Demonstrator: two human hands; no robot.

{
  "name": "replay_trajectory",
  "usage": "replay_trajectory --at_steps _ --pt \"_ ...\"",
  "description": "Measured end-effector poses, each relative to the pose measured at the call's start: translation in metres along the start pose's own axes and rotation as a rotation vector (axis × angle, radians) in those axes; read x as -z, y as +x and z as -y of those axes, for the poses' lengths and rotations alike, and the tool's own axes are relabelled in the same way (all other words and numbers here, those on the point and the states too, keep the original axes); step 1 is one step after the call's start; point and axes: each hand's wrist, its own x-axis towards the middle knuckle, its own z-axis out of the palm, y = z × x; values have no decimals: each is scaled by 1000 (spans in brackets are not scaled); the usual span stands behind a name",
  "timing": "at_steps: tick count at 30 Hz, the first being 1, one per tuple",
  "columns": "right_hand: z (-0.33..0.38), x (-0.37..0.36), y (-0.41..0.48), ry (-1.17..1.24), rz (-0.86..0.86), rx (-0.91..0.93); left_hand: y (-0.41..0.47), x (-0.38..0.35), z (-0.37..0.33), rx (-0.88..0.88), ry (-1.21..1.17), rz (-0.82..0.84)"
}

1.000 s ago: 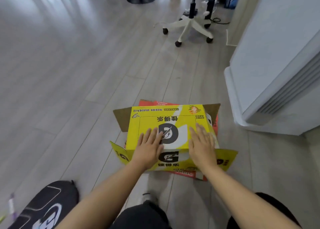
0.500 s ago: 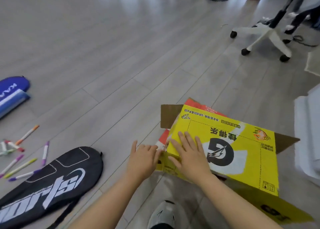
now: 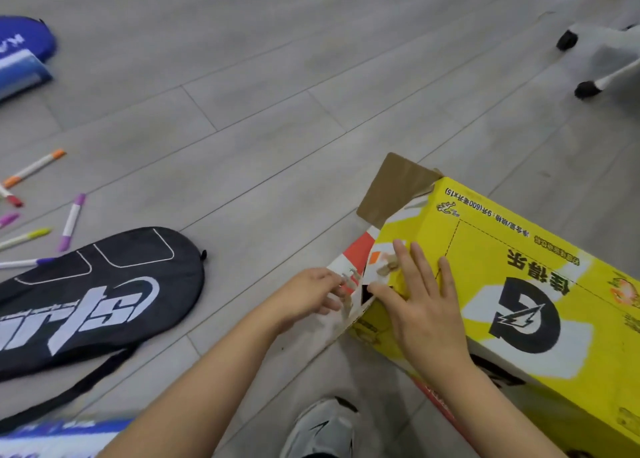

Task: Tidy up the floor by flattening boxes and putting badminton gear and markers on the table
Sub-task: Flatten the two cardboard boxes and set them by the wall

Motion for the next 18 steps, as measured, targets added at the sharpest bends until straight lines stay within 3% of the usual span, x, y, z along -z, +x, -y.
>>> replay_trajectory --at_steps 5,12,18 --pt "2 -2 0 18 -18 -9 42 -13 -1 -82 35 63" --pt "-2 -2 -6 18 10 -9 65 -10 -2 -73 218 308" --pt "1 1 -7 31 2 -7 74 -11 22 -28 263 313"
